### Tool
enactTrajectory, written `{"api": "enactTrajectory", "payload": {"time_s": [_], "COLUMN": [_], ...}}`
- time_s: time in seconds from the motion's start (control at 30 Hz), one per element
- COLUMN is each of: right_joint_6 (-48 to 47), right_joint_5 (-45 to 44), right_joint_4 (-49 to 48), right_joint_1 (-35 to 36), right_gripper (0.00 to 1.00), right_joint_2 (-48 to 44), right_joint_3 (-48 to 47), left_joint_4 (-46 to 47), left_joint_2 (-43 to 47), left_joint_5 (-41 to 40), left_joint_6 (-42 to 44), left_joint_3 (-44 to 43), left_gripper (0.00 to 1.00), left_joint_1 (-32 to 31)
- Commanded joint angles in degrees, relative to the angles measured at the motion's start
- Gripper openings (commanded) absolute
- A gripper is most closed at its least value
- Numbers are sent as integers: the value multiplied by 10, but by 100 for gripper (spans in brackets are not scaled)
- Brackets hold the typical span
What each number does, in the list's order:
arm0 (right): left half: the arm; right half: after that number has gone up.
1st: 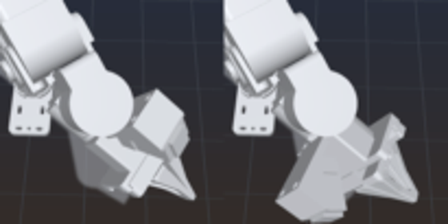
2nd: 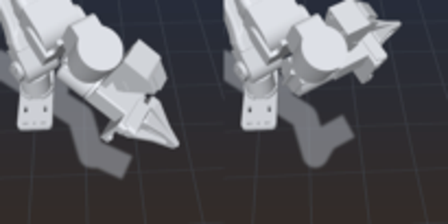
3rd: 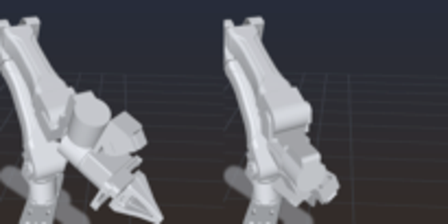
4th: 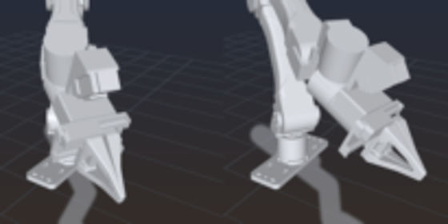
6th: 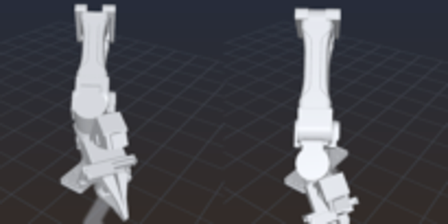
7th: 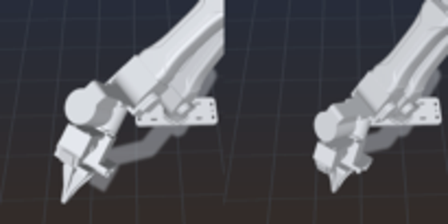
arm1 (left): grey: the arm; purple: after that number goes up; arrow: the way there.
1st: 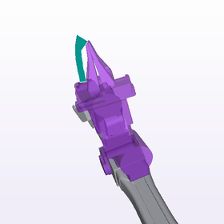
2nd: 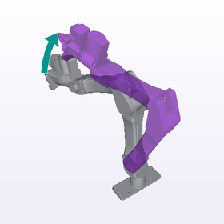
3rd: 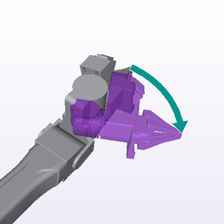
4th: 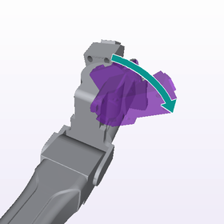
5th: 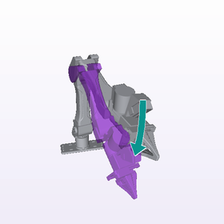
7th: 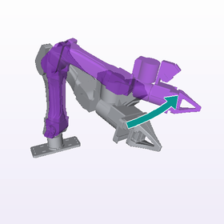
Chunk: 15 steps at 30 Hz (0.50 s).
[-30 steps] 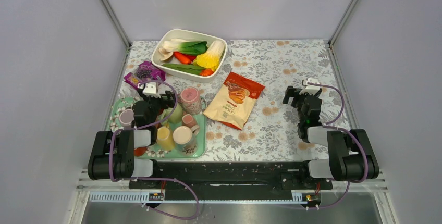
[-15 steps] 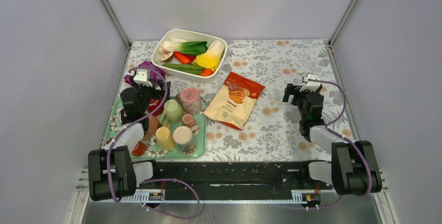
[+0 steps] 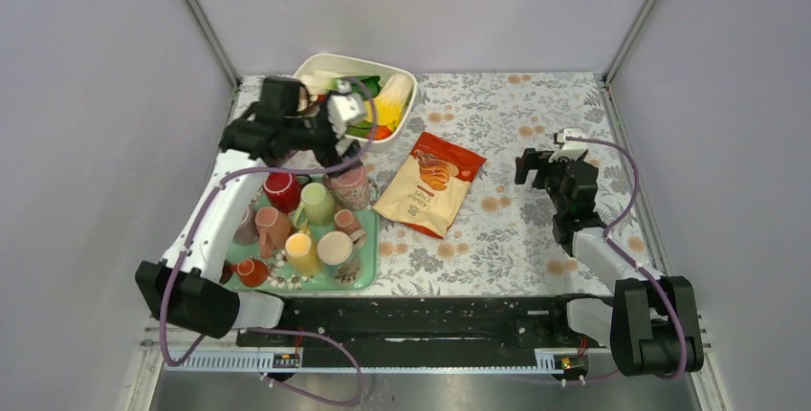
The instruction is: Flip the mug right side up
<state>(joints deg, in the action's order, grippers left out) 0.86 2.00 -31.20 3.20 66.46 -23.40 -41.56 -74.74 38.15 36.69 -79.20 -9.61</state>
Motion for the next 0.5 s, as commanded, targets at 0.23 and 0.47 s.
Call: {"api": "enactTrajectory", "payload": {"time_s": [0.23,0.47], "right_joint_6": [45,58], "right_joint_5": [105,116], "right_joint_4": [57,52], "right_joint_1": [-2,-2], "right_gripper": [99,99], "right_joint_2": [-10,-9], "right_joint_3": [-57,-58], "left_joint_4": [-333,-275], "left_joint_2": [-199,-245], "left_joint_5": [-249,-341], "left_joint_6": [-77,-127], "left_joint_3": [-61,-19], "left_gripper": [62,60], "left_joint_1": [-288,-319]}}
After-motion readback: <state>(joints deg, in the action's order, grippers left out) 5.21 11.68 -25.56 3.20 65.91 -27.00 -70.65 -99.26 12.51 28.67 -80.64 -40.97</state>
